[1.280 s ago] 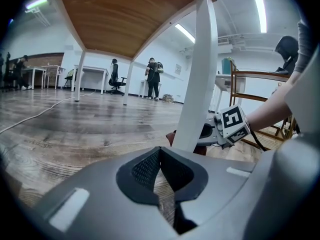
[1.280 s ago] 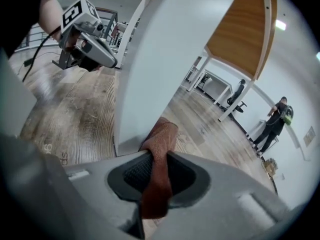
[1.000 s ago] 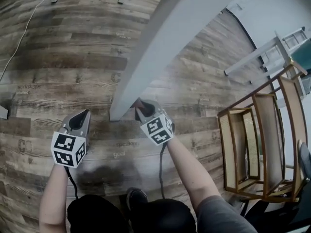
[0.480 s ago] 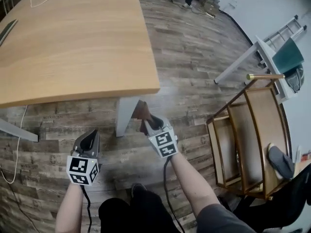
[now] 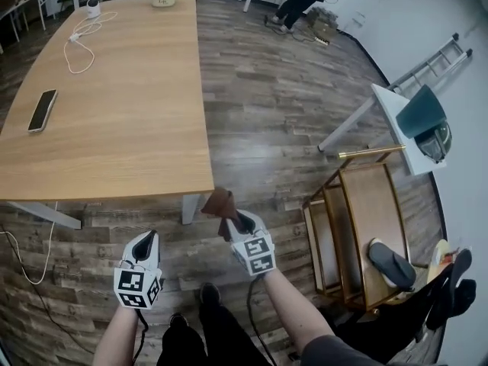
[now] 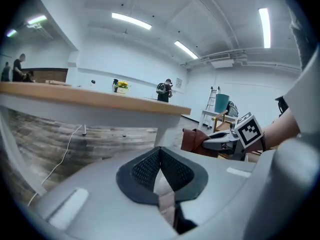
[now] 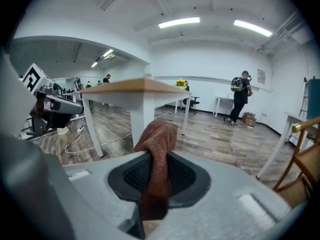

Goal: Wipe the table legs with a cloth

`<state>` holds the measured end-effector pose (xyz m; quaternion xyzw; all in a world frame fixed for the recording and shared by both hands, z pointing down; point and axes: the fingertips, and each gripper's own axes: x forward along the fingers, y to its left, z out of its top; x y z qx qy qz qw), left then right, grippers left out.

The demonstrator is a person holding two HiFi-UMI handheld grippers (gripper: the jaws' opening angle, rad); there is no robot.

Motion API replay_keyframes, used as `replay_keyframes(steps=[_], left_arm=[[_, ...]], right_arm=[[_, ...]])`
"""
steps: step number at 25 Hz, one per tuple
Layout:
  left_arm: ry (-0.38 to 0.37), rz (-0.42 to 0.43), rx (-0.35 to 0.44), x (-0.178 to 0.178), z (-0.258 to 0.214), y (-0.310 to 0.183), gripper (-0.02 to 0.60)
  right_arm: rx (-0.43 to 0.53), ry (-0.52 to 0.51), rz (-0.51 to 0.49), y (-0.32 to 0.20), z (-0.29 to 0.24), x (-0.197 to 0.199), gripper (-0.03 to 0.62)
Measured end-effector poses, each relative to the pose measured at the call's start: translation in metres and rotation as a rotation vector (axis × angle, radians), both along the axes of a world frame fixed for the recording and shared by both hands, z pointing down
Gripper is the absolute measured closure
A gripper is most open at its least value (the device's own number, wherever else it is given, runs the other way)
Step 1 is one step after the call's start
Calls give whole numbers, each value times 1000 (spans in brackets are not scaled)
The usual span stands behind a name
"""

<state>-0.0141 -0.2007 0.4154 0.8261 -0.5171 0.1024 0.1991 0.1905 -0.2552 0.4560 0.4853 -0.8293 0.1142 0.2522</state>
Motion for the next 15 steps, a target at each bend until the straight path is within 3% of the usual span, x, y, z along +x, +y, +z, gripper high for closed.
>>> replay_keyframes(steps=[6,10,15], left_arm=[[10,36,34,4,-101,32,563],[19,36,49,-4,-139,58,562],[76,33,74,-6,-178,92,563]], right_arm=[[23,-55,26,50,-103,-10,528],[51,-74,38,77,-147,-20,528],[89,-114,131,107,-187,-11,528]])
